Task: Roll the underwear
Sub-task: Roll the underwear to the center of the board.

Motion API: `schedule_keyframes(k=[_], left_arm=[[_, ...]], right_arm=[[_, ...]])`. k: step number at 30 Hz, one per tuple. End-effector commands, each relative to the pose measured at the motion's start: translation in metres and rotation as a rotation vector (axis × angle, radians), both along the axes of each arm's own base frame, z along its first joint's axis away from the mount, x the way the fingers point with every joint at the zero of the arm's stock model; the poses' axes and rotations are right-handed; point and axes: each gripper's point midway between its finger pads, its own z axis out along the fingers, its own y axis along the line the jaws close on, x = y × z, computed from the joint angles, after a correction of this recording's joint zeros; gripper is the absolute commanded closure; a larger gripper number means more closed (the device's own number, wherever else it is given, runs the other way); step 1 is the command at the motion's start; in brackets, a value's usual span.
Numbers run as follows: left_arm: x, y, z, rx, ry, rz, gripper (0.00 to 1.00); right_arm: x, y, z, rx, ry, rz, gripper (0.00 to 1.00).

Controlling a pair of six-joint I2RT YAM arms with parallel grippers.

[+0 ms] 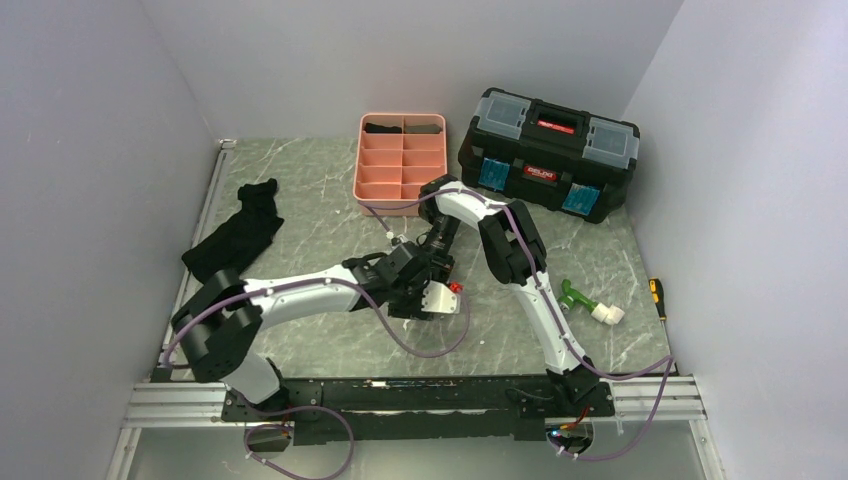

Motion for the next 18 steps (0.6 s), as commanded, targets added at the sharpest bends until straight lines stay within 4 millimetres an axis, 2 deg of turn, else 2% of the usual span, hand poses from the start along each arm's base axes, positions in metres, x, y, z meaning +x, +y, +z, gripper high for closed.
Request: schedule_keyframes(k=[1,4,8,14,18], left_arm=[[0.007,0.005,0.037,-0.081,-0.124,0.007,0.35],[0.002,0.012,0.043,-0.092,-0.125,-0.002,0.34],[-0.005,0.001,0.047,-0.124,-0.085,-0.040,0.33],[-0.008,-0.018,0.034,-0.142,-0.024,-0.093,0.33],[0.001,-0.022,0.024,-0.135,-0.015,-0.081,0.33]], right_arm=[[0.016,-0.001,-0.048,0.008,-0.113,0.098,1.00],[0.016,-0.002,-0.049,0.004,-0.113,0.098,1.00],[0.017,-0.001,-0.049,0.002,-0.119,0.098,1.00],[0.018,0.000,-0.047,0.005,-0.122,0.095,1.00],[0.018,0.000,-0.045,0.008,-0.126,0.096,1.00]])
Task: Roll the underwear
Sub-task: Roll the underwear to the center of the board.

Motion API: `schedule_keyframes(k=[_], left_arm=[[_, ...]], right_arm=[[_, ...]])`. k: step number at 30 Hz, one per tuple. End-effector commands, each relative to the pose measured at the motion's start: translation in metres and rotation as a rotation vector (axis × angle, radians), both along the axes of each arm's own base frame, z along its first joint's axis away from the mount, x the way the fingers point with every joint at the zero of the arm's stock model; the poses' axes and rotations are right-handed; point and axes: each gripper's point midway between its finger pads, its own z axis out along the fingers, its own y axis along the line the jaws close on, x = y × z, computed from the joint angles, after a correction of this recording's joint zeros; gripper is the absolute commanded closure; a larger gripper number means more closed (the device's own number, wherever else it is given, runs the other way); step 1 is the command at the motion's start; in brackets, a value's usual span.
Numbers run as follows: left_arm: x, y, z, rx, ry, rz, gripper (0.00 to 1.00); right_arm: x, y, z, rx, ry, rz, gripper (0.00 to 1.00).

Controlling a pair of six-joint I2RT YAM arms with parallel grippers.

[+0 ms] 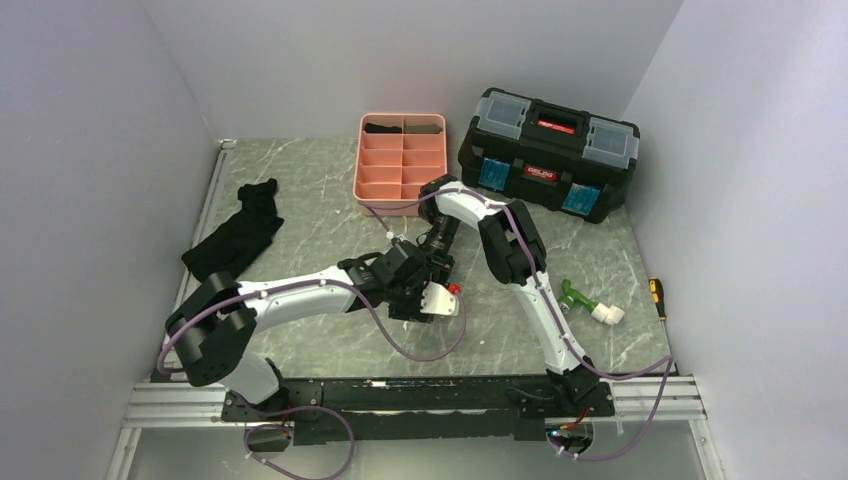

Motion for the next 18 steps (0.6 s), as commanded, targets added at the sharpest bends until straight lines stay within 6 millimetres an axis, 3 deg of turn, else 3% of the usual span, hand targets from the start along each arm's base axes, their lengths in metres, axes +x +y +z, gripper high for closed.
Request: schedule_keyframes(k=[1,10,18], left_arm=[[0.014,-0.021,0.009,-0.064,-0.013,-0.020,0.33],[0.024,-0.025,-0.014,-0.044,0.012,-0.003,0.33],[0.015,-0.011,-0.043,0.039,0.069,-0.003,0.46]], right_arm=[[0.018,0.000,-0.046,0.012,-0.126,0.100,1.00],[0.017,0.000,-0.047,0.014,-0.116,0.101,1.00],[0.017,0.001,-0.045,0.017,-0.116,0.096,1.00]])
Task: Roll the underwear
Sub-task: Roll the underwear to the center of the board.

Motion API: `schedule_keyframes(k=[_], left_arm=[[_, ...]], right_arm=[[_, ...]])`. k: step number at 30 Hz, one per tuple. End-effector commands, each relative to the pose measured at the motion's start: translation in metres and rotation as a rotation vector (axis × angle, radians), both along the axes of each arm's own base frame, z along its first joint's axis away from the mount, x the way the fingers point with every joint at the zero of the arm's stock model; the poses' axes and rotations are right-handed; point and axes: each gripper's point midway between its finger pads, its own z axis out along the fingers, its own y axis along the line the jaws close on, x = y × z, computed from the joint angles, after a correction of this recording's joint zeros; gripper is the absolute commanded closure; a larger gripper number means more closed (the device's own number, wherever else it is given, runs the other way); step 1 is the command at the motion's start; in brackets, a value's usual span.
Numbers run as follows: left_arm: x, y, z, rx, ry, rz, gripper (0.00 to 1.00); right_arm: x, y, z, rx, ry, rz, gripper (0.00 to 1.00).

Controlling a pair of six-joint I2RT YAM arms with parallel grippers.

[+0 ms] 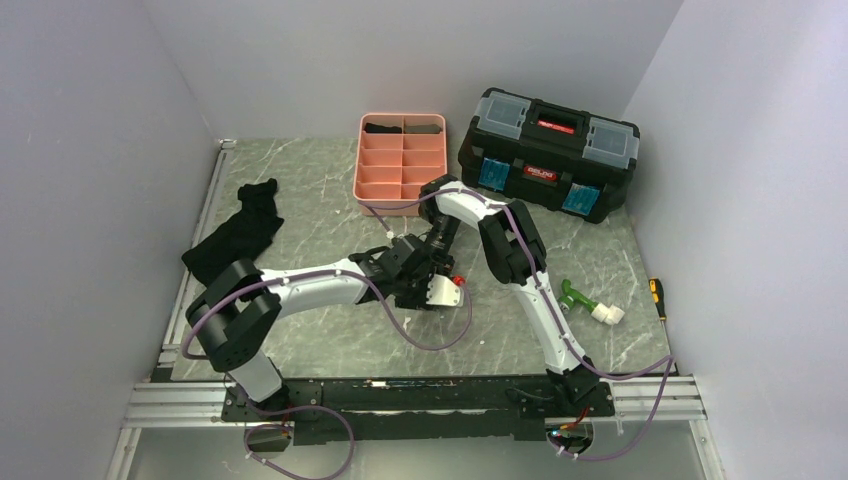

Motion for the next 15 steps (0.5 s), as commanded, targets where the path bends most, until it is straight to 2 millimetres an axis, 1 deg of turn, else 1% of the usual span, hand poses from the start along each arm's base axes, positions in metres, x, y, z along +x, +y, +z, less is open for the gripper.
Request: schedule_keyframes(k=[1,2,4,9,11,15], left_arm=[[-0.009,0.004,-0.025,0.044,0.062,-0.017,0.48],[-0.010,0.006,-0.028,0.055,0.073,-0.015,0.50],[-0.012,0.007,-0.032,0.069,0.089,-0.010,0.50],[-0.017,0.008,-0.039,0.097,0.130,-0.013,0.42],[-0.017,0.006,-0.039,0.102,0.140,-0.009,0.41],[-0.020,-0.002,-0.032,0.062,0.150,-0.008,0.40]], right_arm=[[0.017,0.002,-0.045,0.019,-0.118,0.098,1.00],[0.017,0.002,-0.044,0.020,-0.120,0.098,1.00],[0.017,0.002,-0.044,0.016,-0.118,0.098,1.00],[0.017,0.000,-0.043,0.007,-0.123,0.097,1.00],[0.017,-0.002,-0.043,-0.002,-0.125,0.098,1.00],[0.012,-0.013,-0.047,-0.043,-0.127,0.107,1.00]])
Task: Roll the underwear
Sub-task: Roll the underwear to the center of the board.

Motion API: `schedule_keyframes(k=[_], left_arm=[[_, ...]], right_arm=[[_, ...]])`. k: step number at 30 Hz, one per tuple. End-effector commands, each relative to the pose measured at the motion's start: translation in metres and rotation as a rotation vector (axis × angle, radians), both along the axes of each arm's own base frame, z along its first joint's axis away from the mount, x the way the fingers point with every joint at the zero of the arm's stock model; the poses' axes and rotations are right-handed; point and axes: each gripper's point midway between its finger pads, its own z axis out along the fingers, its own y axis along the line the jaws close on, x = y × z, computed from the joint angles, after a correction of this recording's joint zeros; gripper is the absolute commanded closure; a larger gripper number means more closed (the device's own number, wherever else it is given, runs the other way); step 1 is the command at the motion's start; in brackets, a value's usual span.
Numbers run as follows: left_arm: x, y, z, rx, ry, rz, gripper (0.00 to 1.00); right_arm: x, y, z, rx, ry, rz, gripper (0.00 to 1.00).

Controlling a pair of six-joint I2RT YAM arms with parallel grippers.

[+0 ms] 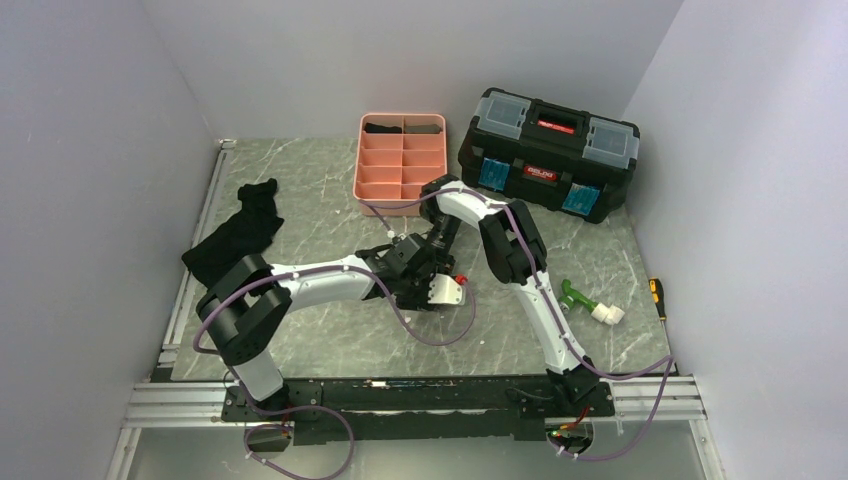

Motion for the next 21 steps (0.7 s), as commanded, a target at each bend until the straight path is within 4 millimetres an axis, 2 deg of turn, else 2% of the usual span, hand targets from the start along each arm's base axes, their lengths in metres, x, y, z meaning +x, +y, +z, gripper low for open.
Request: schedule_keyframes(k=[1,11,16,21], left_arm=[[-0.022,-0.007,-0.018,0.006,0.116,-0.021,0.40],[-0.033,-0.029,-0.008,-0.022,0.096,-0.057,0.39],[-0.039,-0.045,-0.011,-0.011,0.098,-0.095,0.38],[-0.040,-0.052,-0.020,0.005,0.103,-0.100,0.37]], right_arm=[[0.011,-0.015,-0.047,-0.040,-0.133,0.122,1.00],[0.003,-0.041,-0.047,-0.104,-0.137,0.089,1.00],[0.001,-0.051,-0.048,-0.120,-0.134,0.051,1.00],[0.002,-0.050,-0.046,-0.106,-0.132,0.035,1.00]])
